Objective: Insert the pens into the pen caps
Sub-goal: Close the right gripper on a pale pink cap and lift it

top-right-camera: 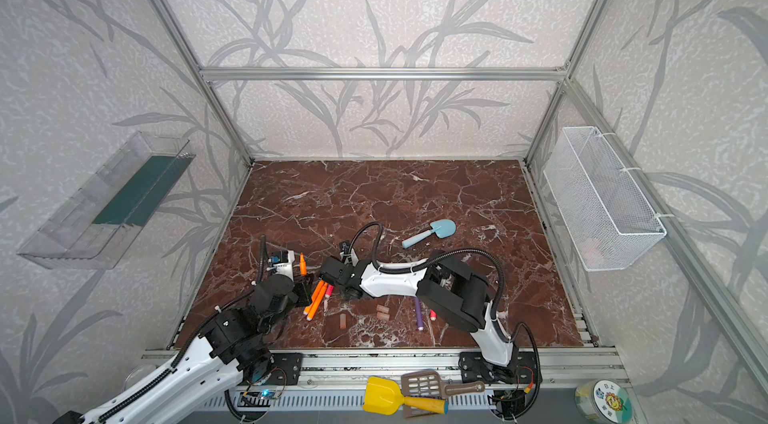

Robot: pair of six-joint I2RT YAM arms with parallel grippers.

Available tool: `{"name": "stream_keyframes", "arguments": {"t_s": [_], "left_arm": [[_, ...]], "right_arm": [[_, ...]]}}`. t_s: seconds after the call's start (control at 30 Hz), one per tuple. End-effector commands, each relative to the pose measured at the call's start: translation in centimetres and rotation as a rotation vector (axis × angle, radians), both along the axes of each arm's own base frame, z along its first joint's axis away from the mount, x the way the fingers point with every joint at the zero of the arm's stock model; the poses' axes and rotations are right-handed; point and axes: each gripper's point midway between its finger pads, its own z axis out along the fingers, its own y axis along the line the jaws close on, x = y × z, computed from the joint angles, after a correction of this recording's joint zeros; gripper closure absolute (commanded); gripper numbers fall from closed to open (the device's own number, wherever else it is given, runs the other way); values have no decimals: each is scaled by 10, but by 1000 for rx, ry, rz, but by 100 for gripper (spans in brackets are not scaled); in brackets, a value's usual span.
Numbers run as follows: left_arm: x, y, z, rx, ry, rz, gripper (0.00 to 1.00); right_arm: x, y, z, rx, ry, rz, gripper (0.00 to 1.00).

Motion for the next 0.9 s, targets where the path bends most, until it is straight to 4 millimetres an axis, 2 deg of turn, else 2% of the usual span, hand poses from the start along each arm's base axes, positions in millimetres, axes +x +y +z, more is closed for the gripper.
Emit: {"name": "stream_keyframes", "arguments": {"t_s": [0.0,0.13,0.37,0.57,0.87], "left_arm": [[2,5,4,21,-5,18,100],[4,3,4,23,-3,15,100],[7,0,1,25,5,13,100],[7,0,0,18,10,12,100],[6,0,0,13,10,10,100]], "right_arm": [[-7,-21,-23,-107,43,17,70],[-13,-25,-21,-106,60,22,67],[-20,-46,-21,-121,46,2,63],[-13,-48,-19,-131,20,-18,64],[12,-59,-27,-170,-1,-77,66]]}}
